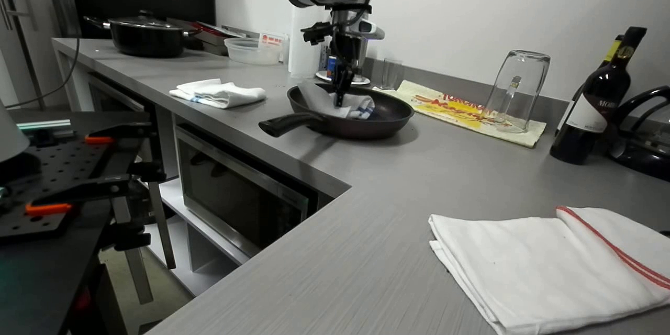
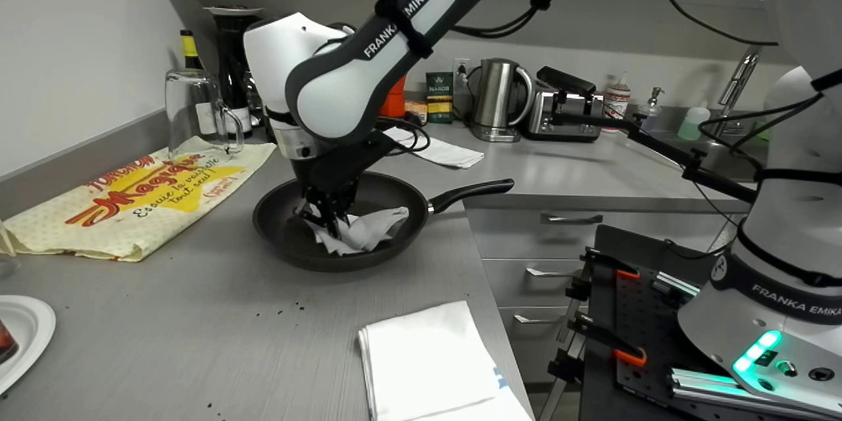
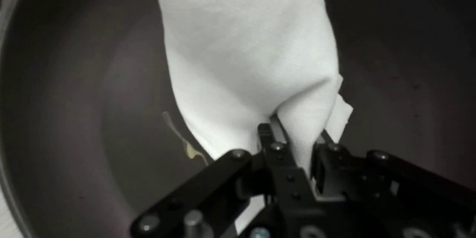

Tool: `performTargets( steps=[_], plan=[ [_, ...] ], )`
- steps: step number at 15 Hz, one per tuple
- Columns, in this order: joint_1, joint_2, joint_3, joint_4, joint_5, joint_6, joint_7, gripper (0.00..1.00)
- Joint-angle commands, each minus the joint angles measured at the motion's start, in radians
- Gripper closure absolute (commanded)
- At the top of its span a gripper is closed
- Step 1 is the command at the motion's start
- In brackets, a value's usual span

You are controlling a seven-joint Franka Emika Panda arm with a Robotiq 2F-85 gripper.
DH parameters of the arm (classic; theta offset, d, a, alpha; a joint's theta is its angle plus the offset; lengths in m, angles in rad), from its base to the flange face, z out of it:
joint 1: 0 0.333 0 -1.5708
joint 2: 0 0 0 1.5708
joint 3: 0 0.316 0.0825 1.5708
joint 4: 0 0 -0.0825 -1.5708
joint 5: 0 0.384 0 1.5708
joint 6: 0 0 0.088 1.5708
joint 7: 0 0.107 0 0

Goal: Wipe the pan with the towel

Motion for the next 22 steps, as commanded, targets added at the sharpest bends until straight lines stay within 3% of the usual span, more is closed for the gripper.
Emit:
performTargets(
  steps=[1,8,17,22],
  plan=[
    [-0.009,0.036,0.048,0.017,0.165,-0.002,-0.039,0.96],
    [-0.030,0.032,0.048,0.013,0.331,-0.001,-0.062,0.96],
    [-0.116,0.005,0.114,0.024,0.591,-0.040,-0.178,0.96],
    [-0.129,-0.039,0.144,0.022,0.665,-0.055,-0.242,0.96]
  ],
)
